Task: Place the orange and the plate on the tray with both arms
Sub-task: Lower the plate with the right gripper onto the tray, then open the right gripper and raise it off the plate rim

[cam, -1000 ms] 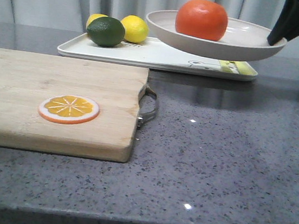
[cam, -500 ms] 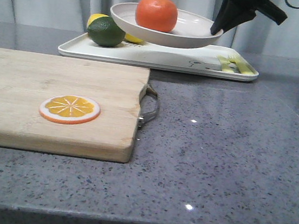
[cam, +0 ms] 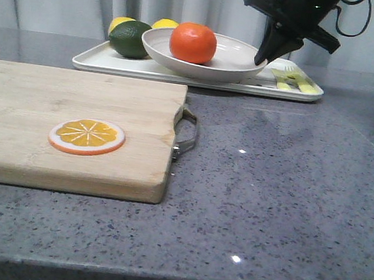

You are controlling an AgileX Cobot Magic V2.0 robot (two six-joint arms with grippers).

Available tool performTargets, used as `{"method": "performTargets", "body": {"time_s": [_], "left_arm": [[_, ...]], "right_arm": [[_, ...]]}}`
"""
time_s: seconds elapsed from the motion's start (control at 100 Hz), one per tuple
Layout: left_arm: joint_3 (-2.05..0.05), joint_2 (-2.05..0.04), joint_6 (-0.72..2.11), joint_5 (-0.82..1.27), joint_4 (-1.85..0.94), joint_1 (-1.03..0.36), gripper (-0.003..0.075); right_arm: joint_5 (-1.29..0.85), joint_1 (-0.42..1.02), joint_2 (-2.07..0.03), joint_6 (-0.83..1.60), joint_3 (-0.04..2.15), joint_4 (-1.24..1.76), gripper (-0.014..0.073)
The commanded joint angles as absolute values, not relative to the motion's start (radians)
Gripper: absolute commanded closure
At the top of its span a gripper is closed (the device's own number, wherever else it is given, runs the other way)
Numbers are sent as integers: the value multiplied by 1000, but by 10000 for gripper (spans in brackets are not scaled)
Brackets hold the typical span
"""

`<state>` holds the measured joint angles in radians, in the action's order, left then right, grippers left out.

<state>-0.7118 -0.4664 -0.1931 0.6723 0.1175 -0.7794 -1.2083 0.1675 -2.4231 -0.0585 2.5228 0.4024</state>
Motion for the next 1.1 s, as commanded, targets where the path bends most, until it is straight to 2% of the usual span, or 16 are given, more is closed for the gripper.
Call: {"method": "performTargets", "body": {"time_s": [0.0, 0.46, 0.72, 1.09], "left_arm": [[-737, -470, -209, 605, 124, -779, 741], [-737, -470, -211, 605, 124, -779, 741], [-737, -470, -211, 605, 124, -779, 741], [-737, -470, -211, 605, 122, -779, 741]], "right_arm": [[-1149, 156, -2356, -62, 2561, 428, 667], [-1108, 148, -2358, -62, 2560, 398, 659], [-1094, 148, -2359, -57, 2560, 397, 428], [-1160, 148, -2335, -40, 2560, 384, 421]]}}
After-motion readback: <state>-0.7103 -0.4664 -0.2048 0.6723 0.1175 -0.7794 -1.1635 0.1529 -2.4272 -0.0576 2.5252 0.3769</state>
